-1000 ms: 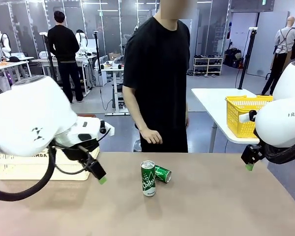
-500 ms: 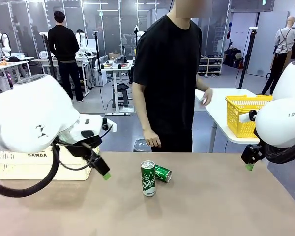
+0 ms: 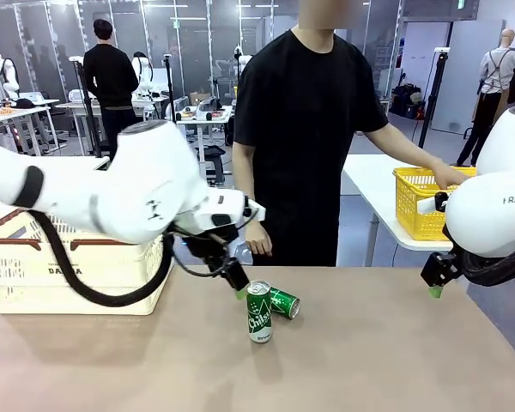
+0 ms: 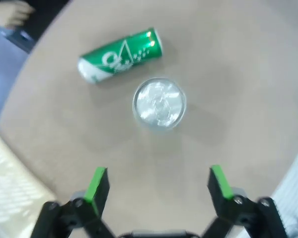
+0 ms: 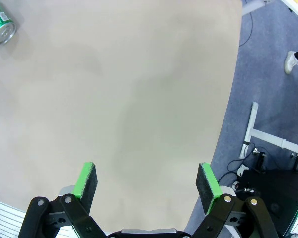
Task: Place the drinks into the Shopping basket.
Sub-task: Pick up one drink and place it into the Shopping basket.
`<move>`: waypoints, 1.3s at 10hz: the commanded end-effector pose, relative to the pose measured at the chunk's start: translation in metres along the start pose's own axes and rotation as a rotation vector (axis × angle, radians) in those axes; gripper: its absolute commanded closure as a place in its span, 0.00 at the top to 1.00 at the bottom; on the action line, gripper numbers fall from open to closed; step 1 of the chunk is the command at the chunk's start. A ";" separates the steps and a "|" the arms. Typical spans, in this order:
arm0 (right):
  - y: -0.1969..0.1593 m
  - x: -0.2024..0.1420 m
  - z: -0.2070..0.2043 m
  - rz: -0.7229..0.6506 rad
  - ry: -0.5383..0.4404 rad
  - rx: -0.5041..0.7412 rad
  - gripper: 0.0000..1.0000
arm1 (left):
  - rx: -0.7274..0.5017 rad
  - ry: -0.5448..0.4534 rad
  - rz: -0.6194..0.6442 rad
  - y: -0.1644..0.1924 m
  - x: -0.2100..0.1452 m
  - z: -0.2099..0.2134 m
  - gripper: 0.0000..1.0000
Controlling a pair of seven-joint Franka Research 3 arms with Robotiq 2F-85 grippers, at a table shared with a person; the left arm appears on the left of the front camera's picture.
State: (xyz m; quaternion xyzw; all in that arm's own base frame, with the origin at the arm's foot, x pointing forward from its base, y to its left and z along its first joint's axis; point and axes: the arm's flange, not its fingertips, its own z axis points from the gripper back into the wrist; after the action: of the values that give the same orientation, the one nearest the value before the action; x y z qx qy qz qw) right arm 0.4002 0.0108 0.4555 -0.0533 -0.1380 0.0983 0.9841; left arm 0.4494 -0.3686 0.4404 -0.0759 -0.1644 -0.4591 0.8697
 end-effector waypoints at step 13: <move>-0.002 0.000 0.001 0.012 0.003 0.000 1.00 | 0.033 0.129 -0.055 0.003 0.072 -0.040 1.00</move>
State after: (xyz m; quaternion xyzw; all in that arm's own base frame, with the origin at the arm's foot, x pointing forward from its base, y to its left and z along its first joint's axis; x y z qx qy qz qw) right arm 0.4002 0.0109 0.4555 -0.0534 -0.1378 0.0984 0.9841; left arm 0.4981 -0.4344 0.4291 -0.0273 -0.1176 -0.4838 0.8668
